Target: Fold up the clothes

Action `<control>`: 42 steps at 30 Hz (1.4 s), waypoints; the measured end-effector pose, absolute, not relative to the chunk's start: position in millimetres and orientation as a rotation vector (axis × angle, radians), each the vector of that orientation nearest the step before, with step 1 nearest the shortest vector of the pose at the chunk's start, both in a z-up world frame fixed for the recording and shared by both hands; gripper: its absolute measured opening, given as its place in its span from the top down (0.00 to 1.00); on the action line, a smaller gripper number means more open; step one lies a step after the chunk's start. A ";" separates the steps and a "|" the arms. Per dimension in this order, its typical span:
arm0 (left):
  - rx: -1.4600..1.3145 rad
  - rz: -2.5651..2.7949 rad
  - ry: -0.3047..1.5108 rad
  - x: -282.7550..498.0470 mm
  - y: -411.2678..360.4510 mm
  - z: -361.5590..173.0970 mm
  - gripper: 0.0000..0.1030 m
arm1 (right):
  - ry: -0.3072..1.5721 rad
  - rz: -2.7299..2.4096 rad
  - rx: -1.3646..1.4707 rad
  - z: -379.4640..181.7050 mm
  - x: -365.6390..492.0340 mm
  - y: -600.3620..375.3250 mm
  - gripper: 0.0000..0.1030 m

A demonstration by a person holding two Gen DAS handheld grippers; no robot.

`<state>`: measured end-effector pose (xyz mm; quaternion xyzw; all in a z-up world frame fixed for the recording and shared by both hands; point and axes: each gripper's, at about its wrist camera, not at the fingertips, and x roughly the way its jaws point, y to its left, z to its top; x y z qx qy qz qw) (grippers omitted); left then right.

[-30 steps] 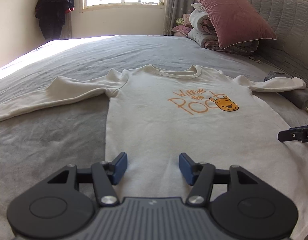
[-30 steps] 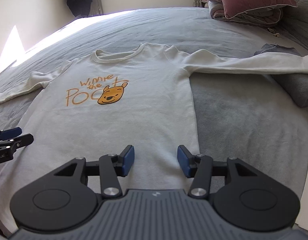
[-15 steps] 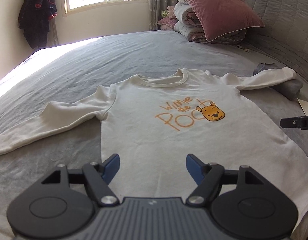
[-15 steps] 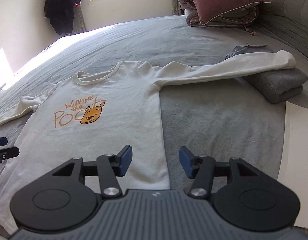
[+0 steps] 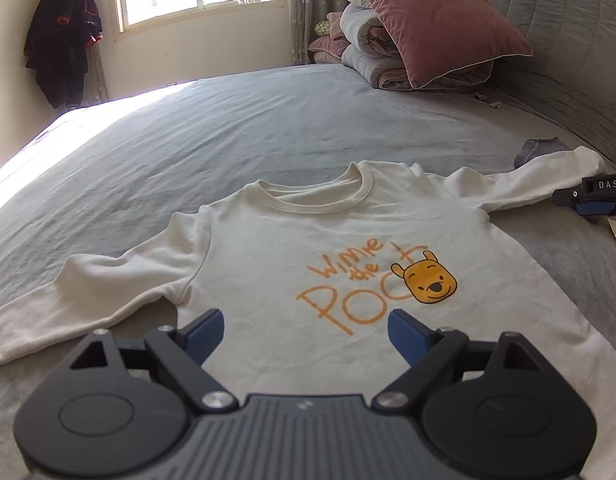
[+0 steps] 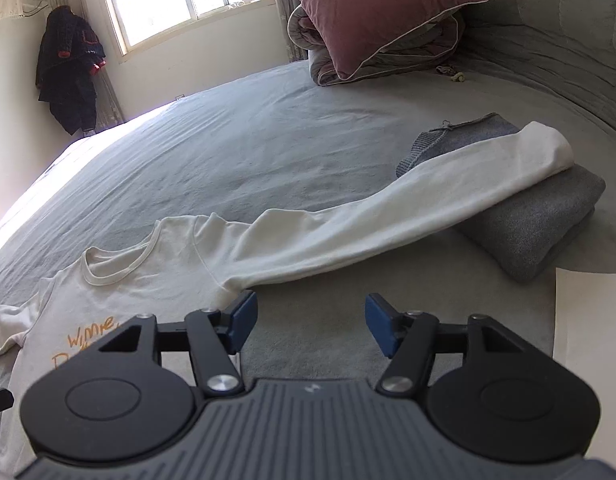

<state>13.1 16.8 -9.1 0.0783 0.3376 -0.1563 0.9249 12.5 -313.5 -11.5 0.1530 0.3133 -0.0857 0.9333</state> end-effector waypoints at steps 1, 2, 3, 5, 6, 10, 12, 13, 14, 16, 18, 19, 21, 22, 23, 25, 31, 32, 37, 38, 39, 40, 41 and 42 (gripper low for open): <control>0.148 -0.315 0.688 17.1 18.4 -11.9 0.13 | 0.641 -0.189 0.327 -14.0 18.4 -319.4 0.38; 0.134 -0.307 0.679 20.3 20.5 -14.4 0.13 | 0.641 -0.200 0.341 -16.7 23.5 -324.7 0.38; 0.111 -0.297 0.660 23.5 23.8 -17.1 0.13 | 0.641 -0.210 0.354 -19.2 27.8 -329.4 0.38; 0.058 -0.286 0.623 29.4 31.4 -21.8 0.13 | 0.640 -0.230 0.378 -24.2 35.7 -339.1 0.38; 0.041 -0.281 0.618 32.8 34.1 -23.0 0.13 | 0.638 -0.240 0.386 -26.5 39.0 -343.1 0.38; 0.006 -0.250 0.600 45.2 39.8 -23.8 0.13 | 0.627 -0.282 0.434 -37.5 51.3 -359.3 0.38; -0.006 -0.237 0.592 49.7 41.0 -24.2 0.13 | 0.622 -0.302 0.460 -42.6 55.6 -366.2 0.38; -0.014 -0.231 0.596 51.5 41.1 -25.0 0.13 | 0.618 -0.312 0.480 -45.2 57.5 -370.1 0.38; -0.021 -0.229 0.601 53.3 40.8 -25.9 0.13 | 0.613 -0.322 0.504 -48.0 59.4 -374.6 0.38; -0.020 -0.233 0.599 55.1 37.6 -26.3 0.13 | 0.595 -0.333 0.543 -50.8 61.4 -380.2 0.38; -0.011 -0.239 0.589 55.4 33.8 -25.4 0.13 | 0.574 -0.337 0.568 -51.2 62.8 -384.3 0.38; -0.008 -0.244 0.584 55.4 31.7 -24.6 0.13 | 0.565 -0.339 0.574 -51.0 63.8 -386.0 0.38; -0.009 -0.252 0.578 55.8 28.5 -23.2 0.13 | 0.549 -0.347 0.578 -50.0 65.7 -388.8 0.38; -0.013 -0.255 0.577 56.2 27.3 -22.5 0.13 | 0.540 -0.351 0.582 -49.4 66.1 -390.2 0.39; -0.020 -0.255 0.579 57.0 26.8 -21.9 0.13 | 0.531 -0.354 0.586 -48.8 66.3 -391.3 0.41; -0.036 -0.252 0.586 59.4 26.3 -20.9 0.13 | 0.516 -0.358 0.600 -47.8 65.9 -394.0 0.50; -0.068 -0.230 0.617 65.9 31.5 -22.6 0.13 | 0.485 -0.373 0.623 -42.6 62.1 -392.9 0.72; -0.069 -0.219 0.624 66.9 33.3 -23.0 0.13 | 0.480 -0.373 0.615 -40.5 62.0 -391.2 0.75; -0.086 -0.179 0.656 71.2 42.8 -23.3 0.13 | 0.436 -0.344 0.558 -23.7 65.0 -374.9 0.91; -0.091 -0.173 0.661 72.0 44.7 -23.0 0.13 | 0.428 -0.335 0.547 -19.7 66.1 -371.1 0.91; -0.095 -0.167 0.667 72.9 46.7 -22.8 0.13 | 0.421 -0.322 0.530 -15.1 69.1 -365.9 0.92; -0.097 -0.162 0.672 73.6 48.2 -22.5 0.13 | 0.413 -0.306 0.510 -10.0 71.7 -359.0 0.92; -0.098 -0.157 0.675 74.1 49.4 -22.2 0.13 | 0.407 -0.289 0.491 -4.9 72.9 -351.6 0.92; -0.099 -0.153 0.678 74.3 50.6 -22.0 0.13 | 0.402 -0.272 0.473 0.0 74.0 -344.1 0.92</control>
